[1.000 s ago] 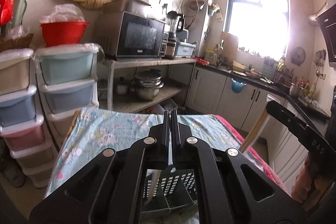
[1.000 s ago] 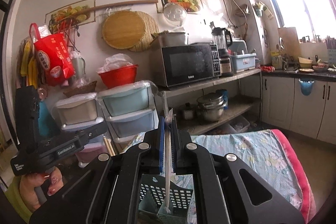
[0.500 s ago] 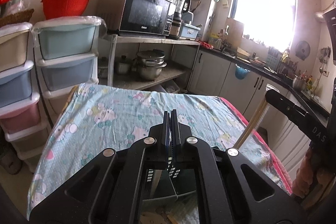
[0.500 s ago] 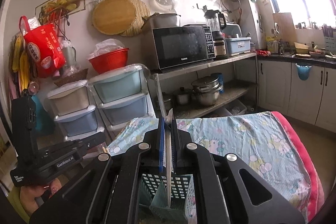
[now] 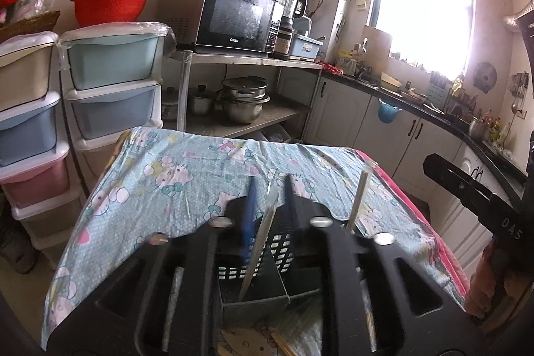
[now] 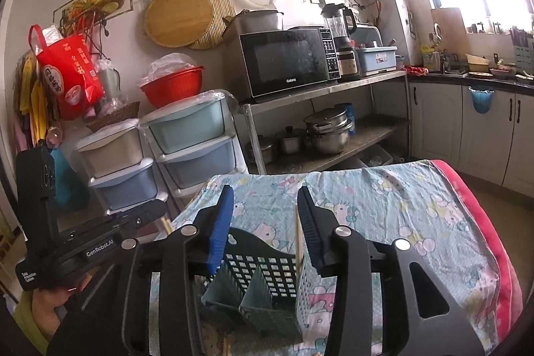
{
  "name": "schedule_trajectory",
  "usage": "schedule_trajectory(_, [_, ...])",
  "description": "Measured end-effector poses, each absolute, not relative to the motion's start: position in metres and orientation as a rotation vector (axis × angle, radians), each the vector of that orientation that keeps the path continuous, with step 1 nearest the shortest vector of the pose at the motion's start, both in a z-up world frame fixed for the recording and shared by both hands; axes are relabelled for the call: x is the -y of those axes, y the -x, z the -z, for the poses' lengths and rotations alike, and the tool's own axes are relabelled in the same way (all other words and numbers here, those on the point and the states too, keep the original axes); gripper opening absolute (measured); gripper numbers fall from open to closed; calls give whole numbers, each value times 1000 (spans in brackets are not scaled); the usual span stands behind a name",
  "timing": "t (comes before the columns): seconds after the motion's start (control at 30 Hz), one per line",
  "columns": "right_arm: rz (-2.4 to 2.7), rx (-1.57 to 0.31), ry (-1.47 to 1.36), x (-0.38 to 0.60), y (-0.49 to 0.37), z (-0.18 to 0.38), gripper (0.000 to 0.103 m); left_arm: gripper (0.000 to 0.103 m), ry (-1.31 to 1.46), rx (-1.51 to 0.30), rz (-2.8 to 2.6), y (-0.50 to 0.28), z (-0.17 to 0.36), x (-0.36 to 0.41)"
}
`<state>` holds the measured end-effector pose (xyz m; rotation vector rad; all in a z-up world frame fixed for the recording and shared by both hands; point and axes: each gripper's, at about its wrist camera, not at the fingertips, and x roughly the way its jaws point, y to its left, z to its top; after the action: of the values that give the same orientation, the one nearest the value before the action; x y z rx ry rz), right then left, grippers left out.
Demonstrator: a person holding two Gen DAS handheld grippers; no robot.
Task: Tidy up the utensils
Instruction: 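Open the right tool over the basket while the left tool releases its chopstick, then move both open tools back down to the remaining chopsticks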
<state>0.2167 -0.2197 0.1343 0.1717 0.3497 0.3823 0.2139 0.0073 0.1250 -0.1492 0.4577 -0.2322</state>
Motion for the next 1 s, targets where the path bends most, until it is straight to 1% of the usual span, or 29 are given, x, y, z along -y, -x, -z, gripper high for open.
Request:
schedule_trajectory(0.07, [-378, -353, -169, 222, -214, -133, 43, 36, 150, -456, 227, -212, -125, -8])
schedule_trajectory(0.13, [-377, -355, -169, 222, -211, -131, 46, 39, 151, -451, 221, -208, -124, -8])
schedule_trajectory(0.2, [-374, -356, -168, 224, -208, -130, 48, 52, 147, -444, 216, -204, -125, -7])
schedule_trajectory(0.23, [-373, -356, -166, 224, -207, -129, 50, 54, 147, -441, 214, -203, -126, -7])
schedule_trajectory(0.3, [-370, -357, -161, 225, -203, -128, 52, 63, 148, -434, 212, -200, -127, -7])
schedule_trajectory(0.33, [-369, -357, -160, 226, -201, -128, 54, 65, 149, -427, 208, -197, -128, -8])
schedule_trajectory(0.4, [-369, -358, -159, 228, -197, -126, 55, 77, 153, -416, 205, -192, -130, -9])
schedule_trajectory(0.5, [-370, -361, -150, 229, -190, -124, 58, 89, 164, -405, 207, -186, -130, -11])
schedule_trajectory(0.57, [-371, -364, -146, 229, -185, -122, 60, 92, 173, -403, 211, -181, -130, -13])
schedule_trajectory(1.0, [-378, -409, -126, 227, -161, -109, 61, 92, 182, -415, 214, -153, -118, -15])
